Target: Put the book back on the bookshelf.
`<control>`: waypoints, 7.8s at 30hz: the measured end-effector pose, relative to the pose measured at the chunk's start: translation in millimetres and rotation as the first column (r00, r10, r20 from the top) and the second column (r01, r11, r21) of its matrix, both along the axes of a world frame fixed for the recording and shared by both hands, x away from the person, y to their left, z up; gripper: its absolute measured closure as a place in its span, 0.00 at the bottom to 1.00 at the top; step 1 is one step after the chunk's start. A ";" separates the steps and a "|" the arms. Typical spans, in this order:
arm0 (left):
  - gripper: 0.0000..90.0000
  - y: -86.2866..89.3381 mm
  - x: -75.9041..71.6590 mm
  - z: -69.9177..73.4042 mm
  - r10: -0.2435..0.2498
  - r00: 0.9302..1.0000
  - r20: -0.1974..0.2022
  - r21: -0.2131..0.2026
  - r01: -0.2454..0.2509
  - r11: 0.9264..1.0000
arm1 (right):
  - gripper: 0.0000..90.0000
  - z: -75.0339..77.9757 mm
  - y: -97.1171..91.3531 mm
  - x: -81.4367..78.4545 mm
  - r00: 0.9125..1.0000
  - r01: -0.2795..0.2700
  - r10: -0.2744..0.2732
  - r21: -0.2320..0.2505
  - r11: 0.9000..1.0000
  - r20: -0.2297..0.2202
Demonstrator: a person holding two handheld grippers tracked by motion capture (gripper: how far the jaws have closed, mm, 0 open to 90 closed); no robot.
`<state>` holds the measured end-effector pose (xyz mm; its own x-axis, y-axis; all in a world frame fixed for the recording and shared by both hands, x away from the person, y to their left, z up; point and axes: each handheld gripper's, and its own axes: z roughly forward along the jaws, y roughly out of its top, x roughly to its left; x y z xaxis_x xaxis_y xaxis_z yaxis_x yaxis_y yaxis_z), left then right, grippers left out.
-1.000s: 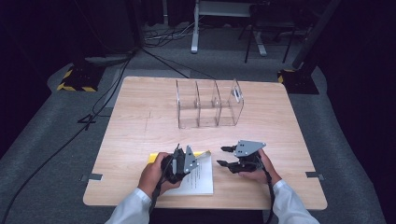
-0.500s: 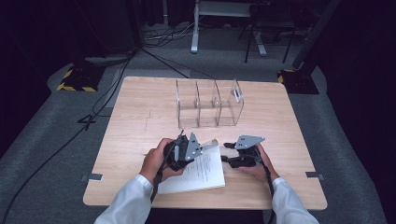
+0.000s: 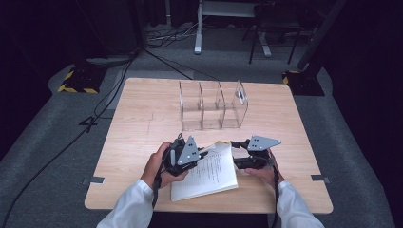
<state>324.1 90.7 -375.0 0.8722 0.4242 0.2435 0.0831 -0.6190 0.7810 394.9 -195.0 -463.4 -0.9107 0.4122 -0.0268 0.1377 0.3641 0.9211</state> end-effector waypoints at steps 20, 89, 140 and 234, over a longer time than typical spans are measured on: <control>0.81 31.5 -27.4 -28.8 0.041 0.999 0.006 -0.120 -0.040 0.992 | 0.48 24.1 27.8 -22.9 0.996 -0.062 0.060 0.031 0.998 0.066; 0.24 42.5 -39.3 -60.4 -0.055 0.988 -0.145 -0.275 0.013 0.961 | 0.44 37.3 85.7 -61.8 0.988 -0.086 0.093 -0.061 0.994 0.124; 0.84 64.4 -27.9 -86.7 -0.063 0.991 -0.117 -0.267 0.030 0.963 | 0.35 14.9 27.4 -26.2 0.999 0.005 -0.005 0.002 1.000 0.050; 0.41 91.3 27.4 -88.2 0.054 0.978 -0.200 -0.177 -0.090 0.980 | 0.85 14.4 -21.3 -33.3 0.999 0.005 -0.001 -0.079 0.997 0.051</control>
